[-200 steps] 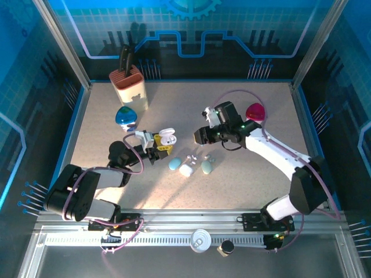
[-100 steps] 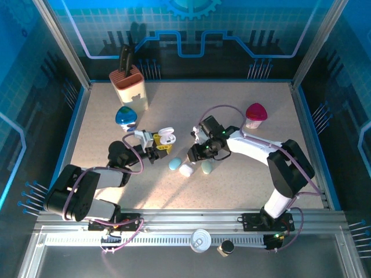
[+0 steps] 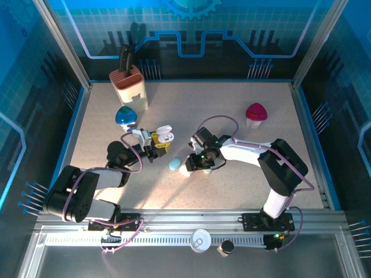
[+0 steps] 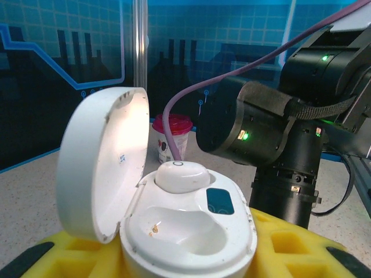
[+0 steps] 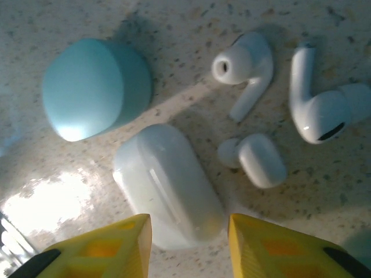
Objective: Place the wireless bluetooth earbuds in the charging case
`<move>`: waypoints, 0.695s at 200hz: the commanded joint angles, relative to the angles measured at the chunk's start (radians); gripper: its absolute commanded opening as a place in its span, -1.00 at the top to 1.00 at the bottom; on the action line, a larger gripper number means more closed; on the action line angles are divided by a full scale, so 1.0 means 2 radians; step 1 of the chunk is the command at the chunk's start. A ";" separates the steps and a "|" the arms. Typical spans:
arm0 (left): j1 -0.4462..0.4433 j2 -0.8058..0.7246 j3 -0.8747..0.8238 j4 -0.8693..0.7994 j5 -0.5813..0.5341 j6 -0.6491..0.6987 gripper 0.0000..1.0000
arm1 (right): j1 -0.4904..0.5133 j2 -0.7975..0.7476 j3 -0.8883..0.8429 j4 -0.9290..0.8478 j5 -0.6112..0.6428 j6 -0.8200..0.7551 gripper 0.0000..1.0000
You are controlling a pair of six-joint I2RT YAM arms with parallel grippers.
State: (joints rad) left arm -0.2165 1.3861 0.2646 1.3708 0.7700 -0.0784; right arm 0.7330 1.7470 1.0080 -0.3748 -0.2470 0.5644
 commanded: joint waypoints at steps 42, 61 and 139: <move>0.007 -0.012 -0.012 0.014 0.001 -0.005 0.22 | 0.001 0.027 0.031 -0.011 0.046 0.013 0.21; 0.008 -0.014 -0.012 0.011 0.003 -0.005 0.22 | 0.000 0.031 0.035 -0.005 0.048 0.015 0.21; 0.010 -0.015 -0.015 0.010 0.008 -0.006 0.22 | -0.007 0.060 0.074 -0.006 0.051 0.001 0.14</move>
State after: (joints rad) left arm -0.2100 1.3781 0.2516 1.3705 0.7712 -0.0795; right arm 0.7300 1.8381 1.1210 -0.3801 -0.1638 0.5793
